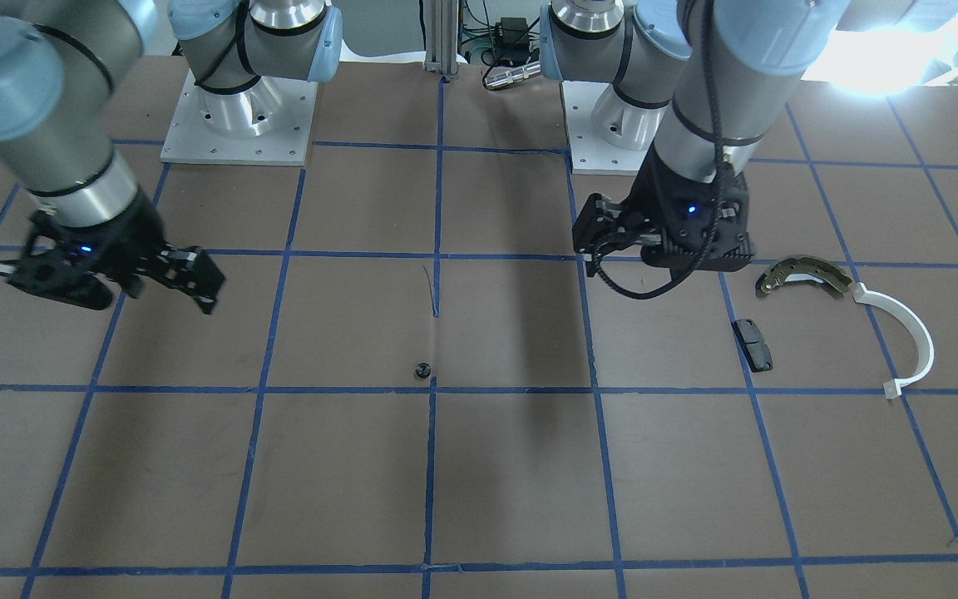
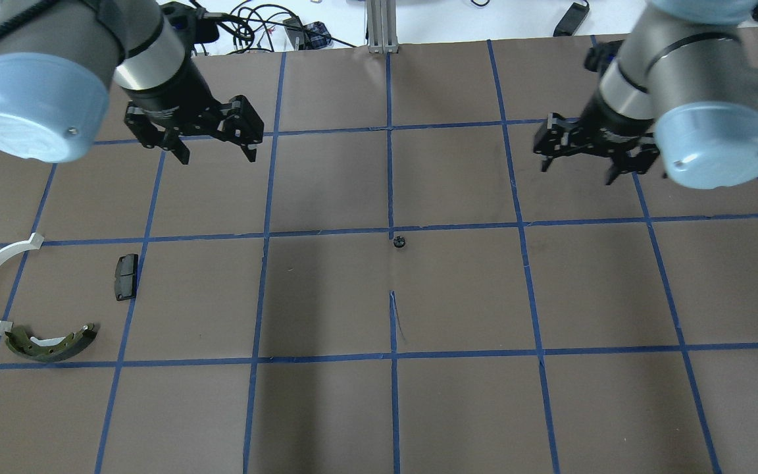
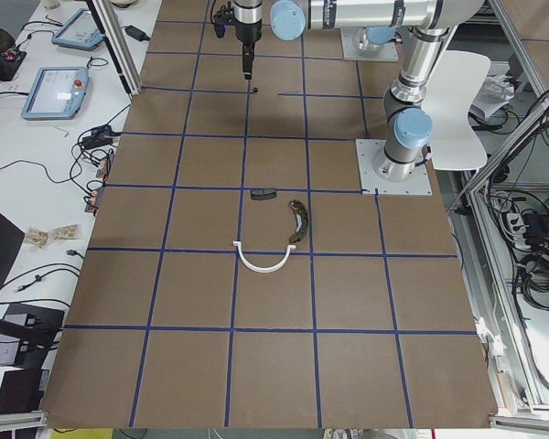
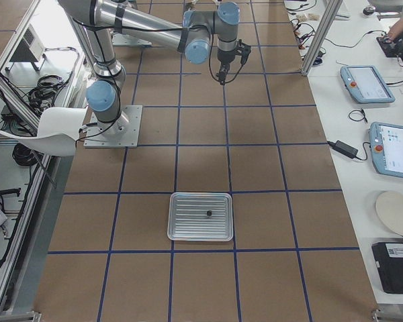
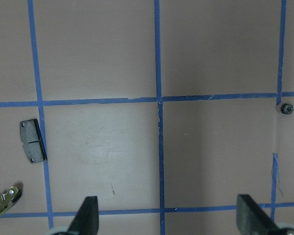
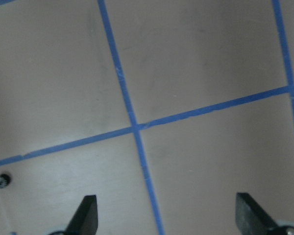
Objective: Place bearing gear from tray to pile
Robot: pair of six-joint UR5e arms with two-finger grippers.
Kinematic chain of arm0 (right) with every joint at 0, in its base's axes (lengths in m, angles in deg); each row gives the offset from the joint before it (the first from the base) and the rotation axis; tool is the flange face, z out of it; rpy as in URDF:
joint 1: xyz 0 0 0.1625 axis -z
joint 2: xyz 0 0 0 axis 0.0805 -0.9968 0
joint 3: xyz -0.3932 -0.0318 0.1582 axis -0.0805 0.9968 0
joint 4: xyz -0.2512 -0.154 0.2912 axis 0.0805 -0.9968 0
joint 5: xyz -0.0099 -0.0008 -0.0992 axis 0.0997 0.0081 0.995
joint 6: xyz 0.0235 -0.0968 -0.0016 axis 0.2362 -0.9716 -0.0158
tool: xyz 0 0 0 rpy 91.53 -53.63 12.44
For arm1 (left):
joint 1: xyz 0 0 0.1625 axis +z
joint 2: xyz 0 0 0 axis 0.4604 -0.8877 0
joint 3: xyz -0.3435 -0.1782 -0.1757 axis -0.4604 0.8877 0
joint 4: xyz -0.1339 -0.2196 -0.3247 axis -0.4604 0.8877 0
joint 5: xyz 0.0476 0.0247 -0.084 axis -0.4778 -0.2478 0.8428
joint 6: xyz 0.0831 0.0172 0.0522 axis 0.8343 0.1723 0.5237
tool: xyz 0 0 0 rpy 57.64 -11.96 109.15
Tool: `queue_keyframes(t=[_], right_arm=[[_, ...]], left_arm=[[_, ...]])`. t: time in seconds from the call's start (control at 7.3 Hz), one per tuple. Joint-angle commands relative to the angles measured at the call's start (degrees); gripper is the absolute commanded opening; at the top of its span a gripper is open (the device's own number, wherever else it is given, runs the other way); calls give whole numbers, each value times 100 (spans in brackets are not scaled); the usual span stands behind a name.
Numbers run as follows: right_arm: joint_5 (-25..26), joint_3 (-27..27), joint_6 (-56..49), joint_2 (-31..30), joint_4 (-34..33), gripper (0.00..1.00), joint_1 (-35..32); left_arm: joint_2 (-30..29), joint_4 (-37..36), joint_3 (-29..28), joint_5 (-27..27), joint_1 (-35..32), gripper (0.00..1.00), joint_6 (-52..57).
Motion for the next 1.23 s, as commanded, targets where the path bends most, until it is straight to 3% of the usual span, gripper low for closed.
queue_keyframes(t=[0.0, 0.27, 0.55, 0.96, 1.1], right_arm=[[826, -1, -1937, -213, 173, 96, 1449], [752, -10, -3581, 13, -55, 96, 2585], [760, 25, -4698, 619, -660, 95, 3271], [111, 96, -6274, 1585, -1785, 93, 4107], [-38, 253, -6773, 2032, -2110, 92, 4223]], left_arm=[[-801, -1022, -1, -21, -517, 100, -439], [-1496, -1122, 16, -29, -1148, 100, -1028], [-2164, -1798, 8, 32, -1640, 100, -1781], [-2614, -2394, -28, 41, -1933, 100, -2619], [-2807, -2424, 16, 32, -1995, 87, -2709]])
